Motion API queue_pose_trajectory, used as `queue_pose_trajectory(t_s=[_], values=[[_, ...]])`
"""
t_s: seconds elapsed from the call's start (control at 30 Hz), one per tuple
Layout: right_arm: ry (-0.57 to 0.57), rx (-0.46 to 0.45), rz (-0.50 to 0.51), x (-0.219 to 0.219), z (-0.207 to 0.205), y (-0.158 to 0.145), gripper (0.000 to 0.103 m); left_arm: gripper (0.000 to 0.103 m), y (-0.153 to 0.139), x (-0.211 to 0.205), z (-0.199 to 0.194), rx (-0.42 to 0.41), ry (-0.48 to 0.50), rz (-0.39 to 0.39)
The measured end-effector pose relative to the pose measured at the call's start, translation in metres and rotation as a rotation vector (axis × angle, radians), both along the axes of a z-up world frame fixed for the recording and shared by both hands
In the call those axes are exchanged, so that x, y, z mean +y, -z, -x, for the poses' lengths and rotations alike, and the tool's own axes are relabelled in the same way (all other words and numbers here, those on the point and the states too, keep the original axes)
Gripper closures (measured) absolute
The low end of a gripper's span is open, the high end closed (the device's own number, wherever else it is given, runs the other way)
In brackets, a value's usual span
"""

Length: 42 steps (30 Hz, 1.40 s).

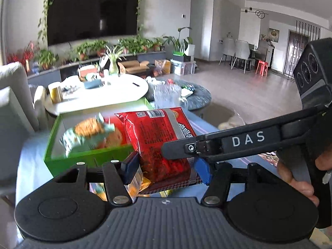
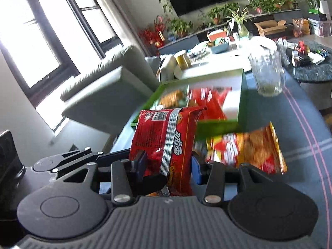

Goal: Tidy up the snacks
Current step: 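Carry the red package into the green box and open the right gripper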

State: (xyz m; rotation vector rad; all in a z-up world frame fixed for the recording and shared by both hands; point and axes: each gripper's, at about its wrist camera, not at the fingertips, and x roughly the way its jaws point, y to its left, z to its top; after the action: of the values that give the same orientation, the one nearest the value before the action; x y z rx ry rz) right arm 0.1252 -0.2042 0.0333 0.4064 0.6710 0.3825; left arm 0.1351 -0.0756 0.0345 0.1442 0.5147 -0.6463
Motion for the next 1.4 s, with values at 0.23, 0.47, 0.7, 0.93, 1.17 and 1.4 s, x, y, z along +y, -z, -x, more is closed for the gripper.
queue_pose_trajectory(t_s=[0.23,0.47,0.7,0.93,1.17,1.4], values=[[0.045,-0.029,-0.007,-0.006,-0.027,-0.013,0.039,0.048,-0.014,-0.013,-0.032,-0.031,-0.014,-0.001],[0.098,-0.022,-0.036,-0.019,-0.058,-0.014,0.039,0.047,-0.011,-0.033,-0.071,-0.065,-0.014,-0.037],[0.120,0.004,-0.089,-0.031,-0.093,0.002,0.037,0.047,0.002,-0.051,-0.102,-0.068,-0.039,-0.085],[0.129,0.050,-0.115,-0.036,-0.118,0.023,0.037,0.047,0.018,-0.058,-0.131,-0.016,-0.055,-0.096],[0.193,0.080,-0.096,-0.041,-0.136,0.038,0.033,0.046,0.036,-0.066,-0.155,0.009,-0.084,-0.110],[0.215,0.084,-0.106,-0.055,-0.117,0.041,0.028,0.045,0.041,-0.050,-0.146,0.035,-0.111,-0.064]])
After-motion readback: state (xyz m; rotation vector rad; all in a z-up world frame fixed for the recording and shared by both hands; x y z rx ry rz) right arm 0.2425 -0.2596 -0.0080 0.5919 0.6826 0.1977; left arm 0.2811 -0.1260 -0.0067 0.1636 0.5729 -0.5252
